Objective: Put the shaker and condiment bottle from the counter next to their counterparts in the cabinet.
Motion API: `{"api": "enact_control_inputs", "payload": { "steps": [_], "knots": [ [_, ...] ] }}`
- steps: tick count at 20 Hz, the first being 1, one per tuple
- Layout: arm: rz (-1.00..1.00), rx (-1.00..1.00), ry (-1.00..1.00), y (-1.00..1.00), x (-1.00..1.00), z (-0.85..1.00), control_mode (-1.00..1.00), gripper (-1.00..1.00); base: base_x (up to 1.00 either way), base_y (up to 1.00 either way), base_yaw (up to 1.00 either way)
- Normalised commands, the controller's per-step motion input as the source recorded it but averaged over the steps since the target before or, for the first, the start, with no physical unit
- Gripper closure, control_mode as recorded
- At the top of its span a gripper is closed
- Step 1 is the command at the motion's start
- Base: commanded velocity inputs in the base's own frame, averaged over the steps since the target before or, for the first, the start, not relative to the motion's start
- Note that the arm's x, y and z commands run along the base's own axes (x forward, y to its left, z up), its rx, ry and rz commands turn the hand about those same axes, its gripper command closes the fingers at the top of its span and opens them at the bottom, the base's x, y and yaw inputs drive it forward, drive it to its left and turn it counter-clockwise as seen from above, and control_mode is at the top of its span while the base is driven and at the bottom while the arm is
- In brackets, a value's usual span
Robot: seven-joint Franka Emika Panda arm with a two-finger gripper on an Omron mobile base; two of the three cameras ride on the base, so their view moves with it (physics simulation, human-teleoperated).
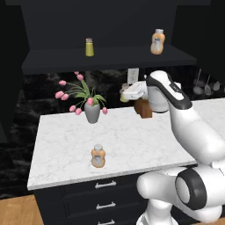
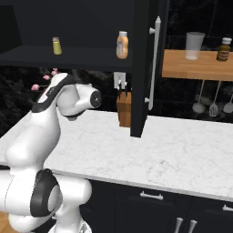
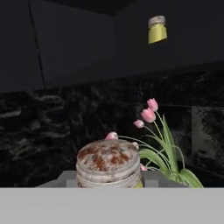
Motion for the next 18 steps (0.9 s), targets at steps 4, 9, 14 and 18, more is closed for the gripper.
{"api": "enact_control_inputs", "payload": {
  "steps": [4,9,14,18],
  "knots": [
    [-0.22,0.00,-0.02,0.10,0.02,0.95,-1.00,1.00,0.00,0.00,0.00],
    [-0.16,0.02,0.00,0.01,0.06,1.00,-1.00,1.00,0.00,0.00,0.00],
    [-0.12,0.03,-0.01,0.10,0.18,0.86,-1.00,1.00,0.00,0.00,0.00],
    [-0.09,0.03,-0.13,0.57,0.39,0.32,-1.00,1.00,0.00,0.00,0.00]
  ]
}}
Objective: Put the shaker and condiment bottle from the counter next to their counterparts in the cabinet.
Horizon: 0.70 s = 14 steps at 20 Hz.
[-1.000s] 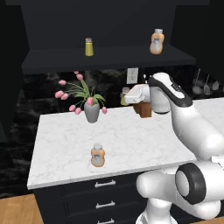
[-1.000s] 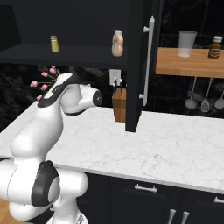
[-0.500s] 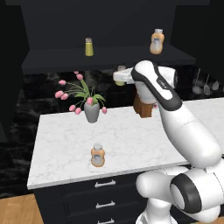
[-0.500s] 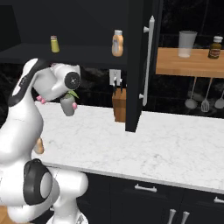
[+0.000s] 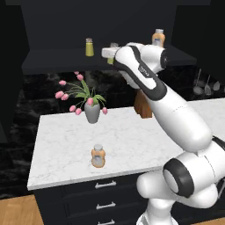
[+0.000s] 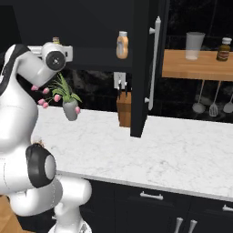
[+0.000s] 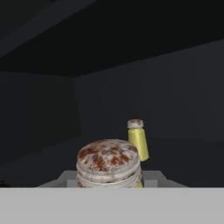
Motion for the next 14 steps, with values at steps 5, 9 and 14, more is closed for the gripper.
{"api": "enact_control_inputs", "payload": {
  "steps": [5,9,14],
  "knots": [
    [-0.09,0.00,-0.05,0.49,0.20,0.14,-1.00,1.00,0.00,0.00,0.00],
    [0.00,0.00,0.00,0.16,0.38,-0.04,-1.00,1.00,0.00,0.00,0.00],
    [0.00,-0.02,0.24,0.04,0.52,0.29,-1.00,1.00,0.00,0.00,0.00]
  ]
}}
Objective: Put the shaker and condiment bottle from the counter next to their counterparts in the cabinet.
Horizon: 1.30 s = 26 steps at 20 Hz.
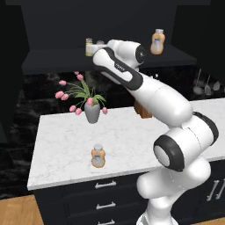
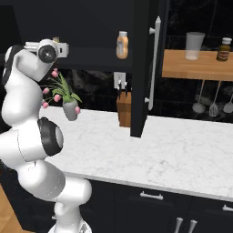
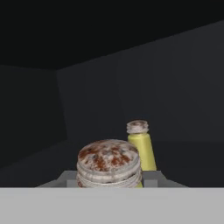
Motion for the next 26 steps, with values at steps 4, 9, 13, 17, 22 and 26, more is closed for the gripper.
{"api": "enact_control_inputs", "payload": {
  "steps": [4,9,13,17,22,26],
  "knots": [
    [0.00,-0.03,0.06,0.00,0.23,0.00,-1.00,1.00,0.00,0.00,0.00],
    [-0.03,0.00,-0.01,0.04,0.08,-0.05,-1.00,1.00,0.00,0.00,0.00],
    [-0.02,0.00,-0.12,0.01,0.06,-0.34,-1.00,1.00,0.00,0.00,0.00],
    [-0.02,0.02,-0.15,0.00,0.19,-0.25,-1.00,1.00,0.00,0.00,0.00],
    [0.00,0.00,-0.01,0.00,0.43,-0.14,-1.00,1.00,0.00,0.00,0.00],
    [0.00,0.00,0.00,0.00,0.38,-0.13,-1.00,1.00,0.00,0.00,0.00]
  ]
}}
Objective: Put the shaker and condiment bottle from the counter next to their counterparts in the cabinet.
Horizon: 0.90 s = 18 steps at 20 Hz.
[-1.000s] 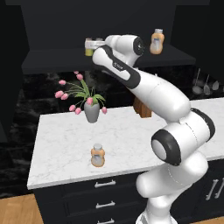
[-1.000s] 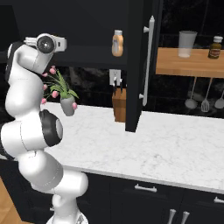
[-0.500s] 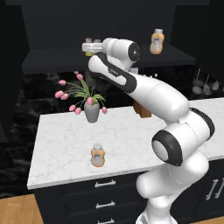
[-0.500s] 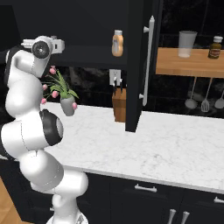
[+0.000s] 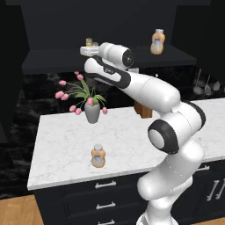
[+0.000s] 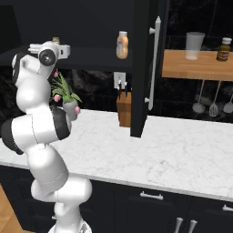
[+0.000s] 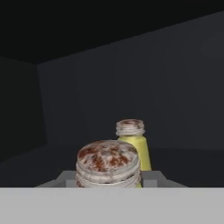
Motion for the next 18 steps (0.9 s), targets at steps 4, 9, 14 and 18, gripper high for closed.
{"api": "enact_control_inputs", "payload": {
  "steps": [4,9,14,18],
  "knots": [
    [0.00,0.00,0.00,0.00,0.29,-0.12,-1.00,1.00,0.00,0.00,0.00],
    [0.00,0.00,0.00,0.00,0.16,-0.18,-1.00,1.00,0.00,0.00,0.00],
    [0.00,-0.01,0.00,0.05,0.07,-0.22,-1.00,-1.00,0.00,0.00,0.00],
    [0.00,0.00,0.00,0.00,0.06,-0.02,-1.00,-1.00,0.00,0.00,0.00]
  ]
}}
